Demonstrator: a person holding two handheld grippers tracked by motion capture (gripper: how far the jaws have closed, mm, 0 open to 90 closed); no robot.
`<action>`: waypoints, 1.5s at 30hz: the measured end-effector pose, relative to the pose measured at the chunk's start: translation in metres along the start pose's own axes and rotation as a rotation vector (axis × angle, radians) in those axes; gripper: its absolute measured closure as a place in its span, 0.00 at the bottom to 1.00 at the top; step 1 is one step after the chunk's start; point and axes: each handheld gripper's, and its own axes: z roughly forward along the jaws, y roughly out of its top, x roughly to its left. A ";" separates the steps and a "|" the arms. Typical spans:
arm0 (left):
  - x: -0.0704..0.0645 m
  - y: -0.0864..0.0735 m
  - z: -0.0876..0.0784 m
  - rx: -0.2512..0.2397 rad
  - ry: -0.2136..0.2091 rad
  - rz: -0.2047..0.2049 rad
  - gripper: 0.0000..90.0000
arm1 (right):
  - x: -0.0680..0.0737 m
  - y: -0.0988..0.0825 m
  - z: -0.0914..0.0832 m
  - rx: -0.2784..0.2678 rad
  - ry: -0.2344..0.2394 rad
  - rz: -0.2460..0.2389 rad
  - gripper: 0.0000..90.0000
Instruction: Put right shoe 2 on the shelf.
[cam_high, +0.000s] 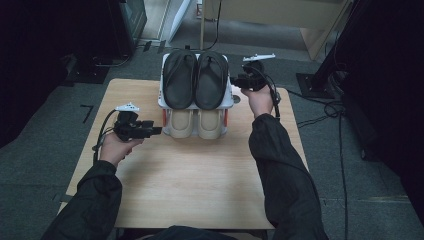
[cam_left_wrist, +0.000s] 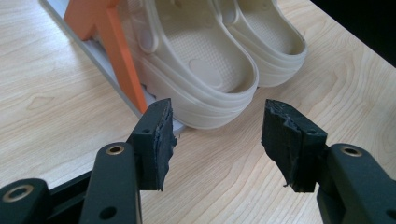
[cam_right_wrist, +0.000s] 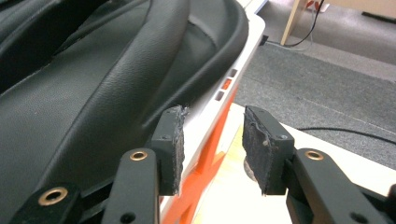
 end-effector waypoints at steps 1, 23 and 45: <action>0.001 -0.001 0.000 0.005 0.001 0.001 0.48 | -0.002 0.000 -0.002 0.000 0.003 0.002 0.65; 0.002 -0.008 0.001 0.030 0.024 0.004 0.45 | -0.001 -0.069 -0.049 -0.051 0.110 -0.045 0.59; -0.015 -0.025 0.001 0.026 0.006 0.046 0.41 | 0.025 -0.156 -0.056 -0.027 0.181 -0.059 0.60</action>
